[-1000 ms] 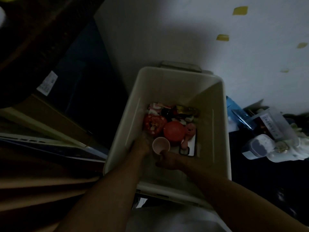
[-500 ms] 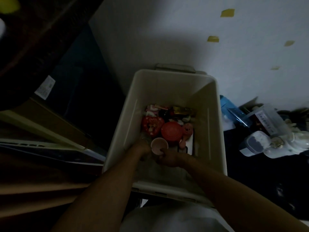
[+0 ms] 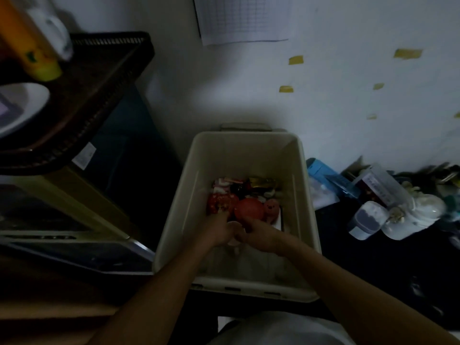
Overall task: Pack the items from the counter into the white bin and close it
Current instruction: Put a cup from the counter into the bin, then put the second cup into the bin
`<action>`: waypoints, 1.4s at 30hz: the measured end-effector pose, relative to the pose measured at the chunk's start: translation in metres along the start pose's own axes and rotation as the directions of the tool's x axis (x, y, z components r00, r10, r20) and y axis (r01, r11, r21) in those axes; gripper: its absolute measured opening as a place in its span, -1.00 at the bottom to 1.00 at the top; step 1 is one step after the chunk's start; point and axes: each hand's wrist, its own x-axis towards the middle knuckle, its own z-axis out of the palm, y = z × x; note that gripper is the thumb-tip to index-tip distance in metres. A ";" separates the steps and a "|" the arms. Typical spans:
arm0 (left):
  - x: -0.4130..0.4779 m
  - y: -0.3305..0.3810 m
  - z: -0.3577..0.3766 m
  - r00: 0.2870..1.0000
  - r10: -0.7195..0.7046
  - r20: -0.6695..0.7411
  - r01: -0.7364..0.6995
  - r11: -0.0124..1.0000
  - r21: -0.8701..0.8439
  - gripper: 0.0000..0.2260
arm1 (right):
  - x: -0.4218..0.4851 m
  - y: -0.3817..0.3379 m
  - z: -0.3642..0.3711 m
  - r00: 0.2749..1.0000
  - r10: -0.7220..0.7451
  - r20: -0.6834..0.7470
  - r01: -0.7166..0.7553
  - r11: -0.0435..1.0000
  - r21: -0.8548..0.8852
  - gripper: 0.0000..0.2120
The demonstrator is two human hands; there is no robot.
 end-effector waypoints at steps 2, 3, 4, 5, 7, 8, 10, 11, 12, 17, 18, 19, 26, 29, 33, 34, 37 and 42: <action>-0.001 0.008 -0.002 0.997 0.060 -0.047 -0.060 0.998 0.004 -0.74 | -0.015 -0.007 -0.006 0.998 -0.031 -0.055 0.033 0.999 0.041 -0.67; -0.002 0.015 -0.004 0.993 0.092 -0.069 -0.093 0.996 -0.008 -0.76 | -0.023 -0.010 -0.012 0.996 -0.044 -0.082 0.050 0.996 0.070 -0.65; -0.002 0.020 -0.005 0.988 0.119 -0.094 -0.121 0.992 -0.018 -0.79 | -0.030 -0.013 -0.017 0.993 -0.054 -0.101 0.065 0.992 0.105 -0.64; -0.003 0.028 -0.007 0.982 0.148 -0.116 -0.152 0.988 -0.021 -0.81 | -0.039 -0.014 -0.022 0.991 -0.057 -0.123 0.074 0.987 0.143 -0.63; -0.005 0.042 -0.012 0.970 0.198 -0.142 -0.204 0.979 -0.030 -0.81 | -0.054 -0.019 -0.034 0.985 -0.058 -0.164 0.093 0.973 0.210 -0.61; -0.006 0.053 -0.014 0.963 0.226 -0.144 -0.234 0.971 -0.044 -0.79 | -0.063 -0.019 -0.041 0.979 -0.065 -0.193 0.110 0.966 0.233 -0.60; -0.010 0.071 -0.021 0.948 0.279 -0.153 -0.288 0.957 -0.037 -0.70 | -0.076 -0.020 -0.055 0.965 -0.095 -0.245 0.160 0.951 0.263 -0.63; -0.012 0.085 -0.022 0.935 0.323 -0.149 -0.328 0.945 -0.014 -0.65 | -0.086 -0.018 -0.065 0.956 -0.097 -0.276 0.174 0.947 0.272 -0.62; -0.015 0.097 -0.023 0.922 0.361 -0.140 -0.364 0.931 0.003 -0.61 | -0.094 -0.016 -0.073 0.948 -0.095 -0.303 0.185 0.941 0.283 -0.59; -0.014 0.159 -0.012 0.850 0.502 -0.159 -0.505 0.863 0.026 -0.68 | -0.134 0.009 -0.116 0.898 -0.089 -0.431 0.235 0.925 0.298 -0.66; -0.013 0.174 -0.005 0.836 0.525 -0.162 -0.528 0.849 0.027 -0.68 | -0.142 0.022 -0.125 0.887 -0.080 -0.455 0.239 0.922 0.303 -0.63; -0.012 0.187 0.002 0.820 0.549 -0.163 -0.552 0.833 0.033 -0.67 | -0.147 0.034 -0.133 0.874 -0.072 -0.480 0.244 0.919 0.308 -0.57; -0.004 0.288 0.083 0.723 0.683 -0.101 -0.685 0.728 0.016 -0.69 | -0.215 0.117 -0.185 0.782 0.044 -0.621 0.229 0.907 0.353 -0.56; 0.000 0.327 0.123 0.714 0.699 -0.037 -0.700 0.714 -0.013 -0.70 | -0.248 0.157 -0.202 0.763 0.113 -0.636 0.188 0.903 0.387 -0.56; 0.006 0.368 0.179 0.714 0.700 0.005 -0.699 0.713 -0.056 -0.70 | -0.290 0.213 -0.221 0.730 0.212 -0.650 0.060 0.927 0.369 -0.48; 0.007 0.377 0.192 0.713 0.701 0.007 -0.700 0.712 -0.056 -0.70 | -0.299 0.227 -0.225 0.713 0.231 -0.662 0.016 0.938 0.345 -0.47; 0.012 0.406 0.238 0.722 0.687 0.081 -0.682 0.726 -0.089 -0.70 | -0.326 0.274 -0.236 0.670 0.267 -0.693 -0.112 0.959 0.262 -0.48; 0.015 0.447 0.317 0.745 0.646 0.164 -0.623 0.762 -0.175 -0.72 | -0.364 0.349 -0.242 0.632 0.325 -0.704 -0.210 0.946 0.248 -0.61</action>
